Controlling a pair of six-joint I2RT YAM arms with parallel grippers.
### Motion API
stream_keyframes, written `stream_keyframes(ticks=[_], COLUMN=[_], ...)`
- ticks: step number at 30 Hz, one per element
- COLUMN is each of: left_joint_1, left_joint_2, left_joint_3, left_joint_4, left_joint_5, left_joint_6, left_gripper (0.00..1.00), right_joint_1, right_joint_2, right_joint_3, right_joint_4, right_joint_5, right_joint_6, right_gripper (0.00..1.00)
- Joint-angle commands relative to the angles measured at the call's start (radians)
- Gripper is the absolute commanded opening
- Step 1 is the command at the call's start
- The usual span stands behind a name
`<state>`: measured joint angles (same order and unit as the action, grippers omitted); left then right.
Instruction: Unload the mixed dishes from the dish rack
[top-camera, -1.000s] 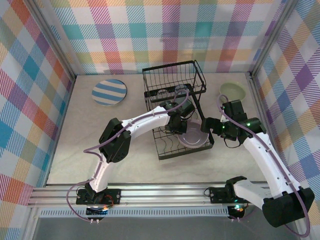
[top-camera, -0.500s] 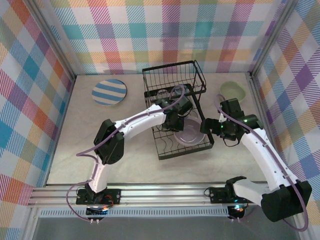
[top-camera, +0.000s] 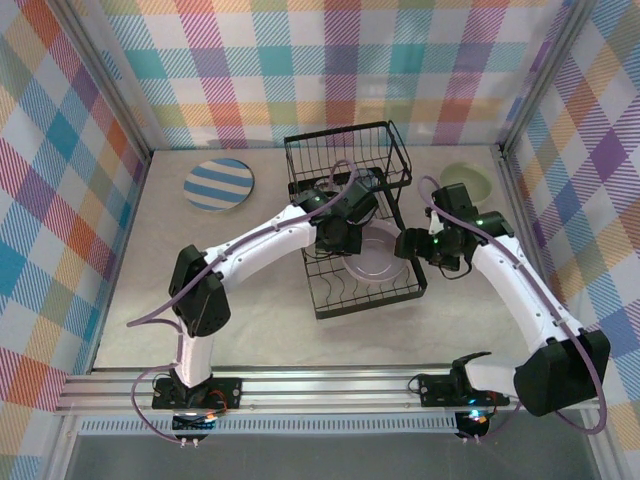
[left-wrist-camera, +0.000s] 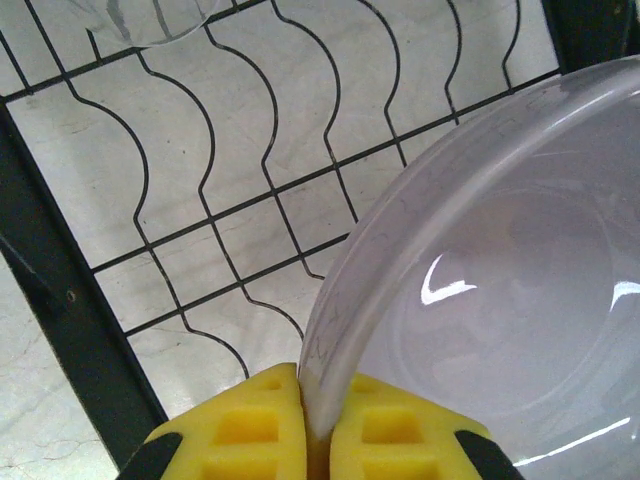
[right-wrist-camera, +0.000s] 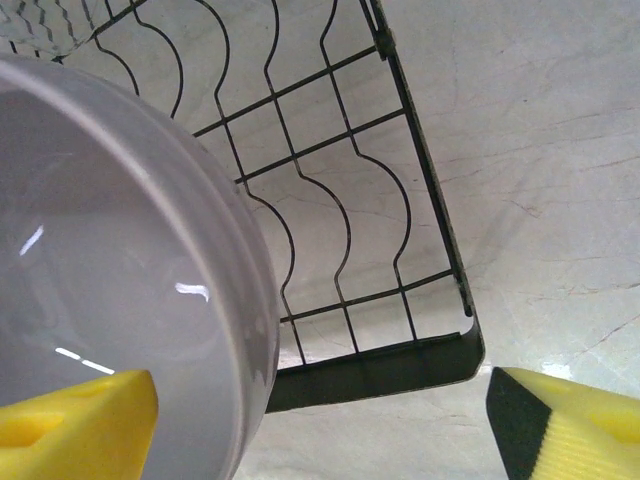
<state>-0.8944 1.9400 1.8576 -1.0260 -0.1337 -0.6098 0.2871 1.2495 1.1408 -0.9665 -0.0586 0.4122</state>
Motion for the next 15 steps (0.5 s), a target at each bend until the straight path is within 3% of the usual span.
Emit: stream_keyframes(ticks=[1,15], left_joint_1=[-0.012,-0.043], left_joint_2=[-0.073,-0.082], left_joint_3=[0.024,0.02], left_joint_4=[0.042,0.064], left_joint_5=[0.003,-0.019], left_joint_6=[-0.026,-0.077], left_gripper=[0.0,0.0], right_joint_1=[-0.001,0.008], right_joint_2=[0.011,0.04], right_joint_3=[0.018,0.018], right_joint_4=[-0.005,0.006], right_joint_5=[-0.021,-0.024], right_joint_6=[0.014,0.039], right_gripper=[0.83,0.57])
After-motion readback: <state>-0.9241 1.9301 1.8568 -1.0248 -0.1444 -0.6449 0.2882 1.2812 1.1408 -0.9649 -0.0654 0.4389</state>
